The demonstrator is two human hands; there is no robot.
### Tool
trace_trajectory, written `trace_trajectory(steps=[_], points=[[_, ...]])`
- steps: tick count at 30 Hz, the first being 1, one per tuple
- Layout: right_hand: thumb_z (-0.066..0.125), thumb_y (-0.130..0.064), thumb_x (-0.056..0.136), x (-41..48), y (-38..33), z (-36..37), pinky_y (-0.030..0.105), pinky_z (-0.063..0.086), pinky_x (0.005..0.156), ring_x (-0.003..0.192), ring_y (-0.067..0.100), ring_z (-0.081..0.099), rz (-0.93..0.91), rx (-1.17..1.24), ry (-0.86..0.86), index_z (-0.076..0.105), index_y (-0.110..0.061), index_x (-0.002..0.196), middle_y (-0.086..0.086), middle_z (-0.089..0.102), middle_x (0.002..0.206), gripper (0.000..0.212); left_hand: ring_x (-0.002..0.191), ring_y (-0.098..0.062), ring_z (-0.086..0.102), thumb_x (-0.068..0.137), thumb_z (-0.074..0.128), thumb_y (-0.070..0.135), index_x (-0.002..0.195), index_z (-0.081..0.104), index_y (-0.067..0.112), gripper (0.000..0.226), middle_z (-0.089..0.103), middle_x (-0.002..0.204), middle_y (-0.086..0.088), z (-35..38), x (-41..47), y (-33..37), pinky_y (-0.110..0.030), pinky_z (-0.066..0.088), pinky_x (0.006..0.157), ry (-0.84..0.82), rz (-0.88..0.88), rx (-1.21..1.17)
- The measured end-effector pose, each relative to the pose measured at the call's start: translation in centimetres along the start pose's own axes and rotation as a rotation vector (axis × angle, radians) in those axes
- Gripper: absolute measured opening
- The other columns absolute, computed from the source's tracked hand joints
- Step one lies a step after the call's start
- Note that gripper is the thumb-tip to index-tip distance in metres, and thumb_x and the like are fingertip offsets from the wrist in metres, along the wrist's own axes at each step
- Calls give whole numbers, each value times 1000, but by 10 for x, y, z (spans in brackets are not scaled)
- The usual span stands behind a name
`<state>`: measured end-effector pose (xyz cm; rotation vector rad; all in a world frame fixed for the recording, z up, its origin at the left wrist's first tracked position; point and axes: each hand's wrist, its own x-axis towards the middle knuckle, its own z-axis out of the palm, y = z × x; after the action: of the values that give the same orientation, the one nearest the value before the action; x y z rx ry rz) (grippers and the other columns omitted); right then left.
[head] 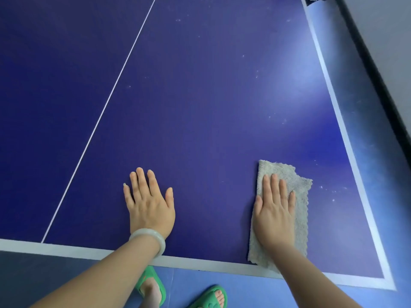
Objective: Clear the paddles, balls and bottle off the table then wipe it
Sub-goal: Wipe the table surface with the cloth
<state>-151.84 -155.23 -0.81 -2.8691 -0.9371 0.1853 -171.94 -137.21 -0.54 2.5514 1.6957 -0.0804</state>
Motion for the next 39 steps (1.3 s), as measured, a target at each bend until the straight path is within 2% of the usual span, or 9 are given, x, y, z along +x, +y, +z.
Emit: trace_trajectory(steps=[4,9,13,17,21,25,29,35,39], points=[[11,-36,102,0,2,0,43,-7,123,150,13,-12,-12,-6,-14,-2,-25,157,-6,-6,164,58,151,-33,6,98,18,48,154,16,4,71,11,162,-19,-5,-1,1,-52,5,122,-37,3,-1],[11,-38,101,1,1,0,43,-7,123,150,15,-14,-21,-20,-31,-4,-25,157,-6,-7,165,59,151,-32,1,102,38,36,154,20,6,63,6,163,-17,-17,3,36,-46,4,123,-58,44,-184],[12,-38,102,-3,6,-5,43,-8,123,150,14,-16,-95,22,-33,-2,-27,157,-7,-7,164,58,151,-27,-2,103,32,39,155,15,13,61,3,164,-12,-18,-9,112,-42,0,123,-53,257,-267],[21,-35,103,-32,51,-11,44,3,123,152,14,-1,-264,31,-35,15,-26,157,-8,7,164,55,150,-31,-13,102,22,49,156,3,16,66,-9,163,-15,-7,-16,169,-48,-7,121,-158,130,-241],[26,-34,103,-47,121,-20,45,9,122,152,13,6,-306,-7,-49,18,-29,157,-11,12,164,54,149,-39,-10,99,12,54,155,-3,9,73,-7,161,-22,9,-27,177,-57,0,119,-70,124,-73],[17,-37,103,-18,161,-29,42,1,123,151,8,-6,-110,-24,-61,7,-33,157,-13,4,164,54,149,-41,0,96,5,51,155,8,7,74,6,161,-25,13,-29,178,-58,5,119,-35,117,-12],[13,-36,104,24,130,-27,44,-8,122,150,14,-14,126,17,-38,-3,-28,157,-8,-8,164,56,149,-41,4,96,12,49,155,14,5,73,10,160,-26,14,-29,182,-58,5,120,-35,124,-5],[25,-36,105,-31,118,-19,47,8,122,152,17,3,-332,31,-69,13,-27,157,-7,9,165,55,149,-39,3,92,7,51,155,14,6,77,10,160,-24,14,-29,180,-56,5,120,-40,110,24],[28,-35,102,-21,175,-31,51,12,121,151,15,12,-305,9,-63,22,-29,156,-9,17,163,54,149,-39,2,92,8,51,155,14,6,78,9,160,-24,12,-30,183,-56,3,120,-36,117,23]])
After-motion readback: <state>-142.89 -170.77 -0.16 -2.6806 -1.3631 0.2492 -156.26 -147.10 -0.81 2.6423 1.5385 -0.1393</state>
